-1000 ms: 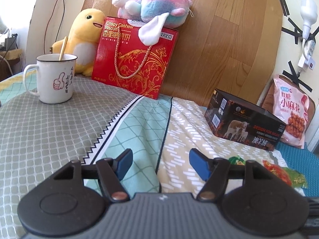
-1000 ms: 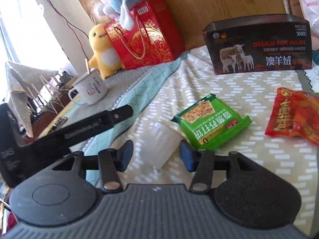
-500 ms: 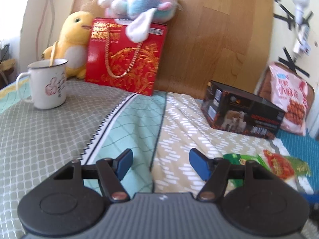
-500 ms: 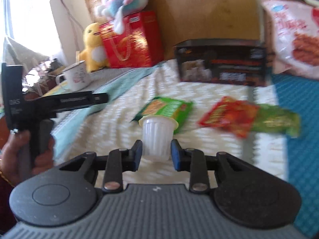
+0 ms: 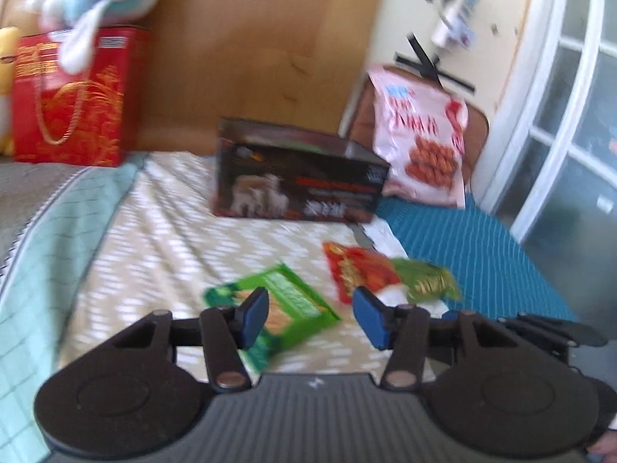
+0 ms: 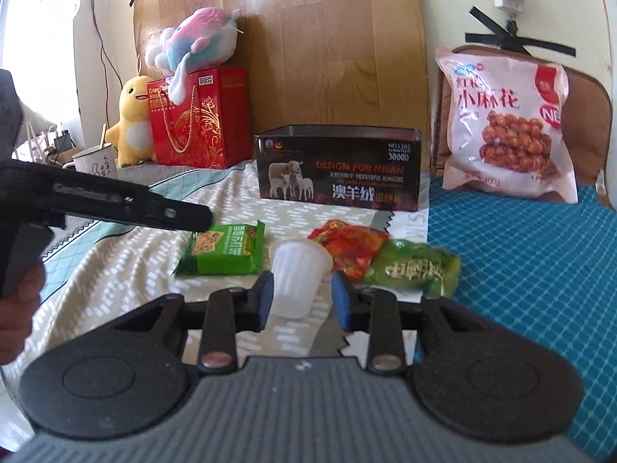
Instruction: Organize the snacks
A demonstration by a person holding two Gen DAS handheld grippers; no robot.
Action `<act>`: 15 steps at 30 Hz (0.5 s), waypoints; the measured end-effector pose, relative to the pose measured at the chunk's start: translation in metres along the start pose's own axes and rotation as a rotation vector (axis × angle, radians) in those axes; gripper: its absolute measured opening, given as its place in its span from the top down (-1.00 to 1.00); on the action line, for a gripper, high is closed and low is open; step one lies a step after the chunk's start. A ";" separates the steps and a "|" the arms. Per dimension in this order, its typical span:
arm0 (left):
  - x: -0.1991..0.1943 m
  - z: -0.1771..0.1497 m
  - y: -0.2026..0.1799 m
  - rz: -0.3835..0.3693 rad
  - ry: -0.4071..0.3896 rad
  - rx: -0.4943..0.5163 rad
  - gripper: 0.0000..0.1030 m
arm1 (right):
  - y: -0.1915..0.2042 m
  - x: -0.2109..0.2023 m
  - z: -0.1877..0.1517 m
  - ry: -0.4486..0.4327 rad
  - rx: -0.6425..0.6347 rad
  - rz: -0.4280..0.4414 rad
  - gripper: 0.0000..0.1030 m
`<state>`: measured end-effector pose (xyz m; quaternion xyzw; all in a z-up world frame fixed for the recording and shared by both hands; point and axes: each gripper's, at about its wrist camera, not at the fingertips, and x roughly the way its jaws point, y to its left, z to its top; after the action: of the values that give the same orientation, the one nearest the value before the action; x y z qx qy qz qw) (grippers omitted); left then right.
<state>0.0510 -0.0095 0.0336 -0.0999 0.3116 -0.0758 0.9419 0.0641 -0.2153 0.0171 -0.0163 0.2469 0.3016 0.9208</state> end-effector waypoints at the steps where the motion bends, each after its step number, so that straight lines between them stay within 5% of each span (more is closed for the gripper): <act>1: 0.006 -0.001 -0.006 0.013 0.013 0.016 0.06 | -0.002 -0.002 -0.003 0.004 0.013 0.004 0.29; 4: 0.019 -0.004 -0.017 0.032 0.039 0.032 0.04 | -0.008 -0.004 -0.009 0.014 0.034 0.010 0.25; 15: 0.024 -0.021 -0.030 0.201 -0.067 0.120 -0.14 | -0.036 0.004 -0.016 0.036 0.157 0.090 0.11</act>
<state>0.0548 -0.0465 0.0107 -0.0141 0.2834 0.0039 0.9589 0.0794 -0.2455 -0.0032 0.0614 0.2869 0.3220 0.9001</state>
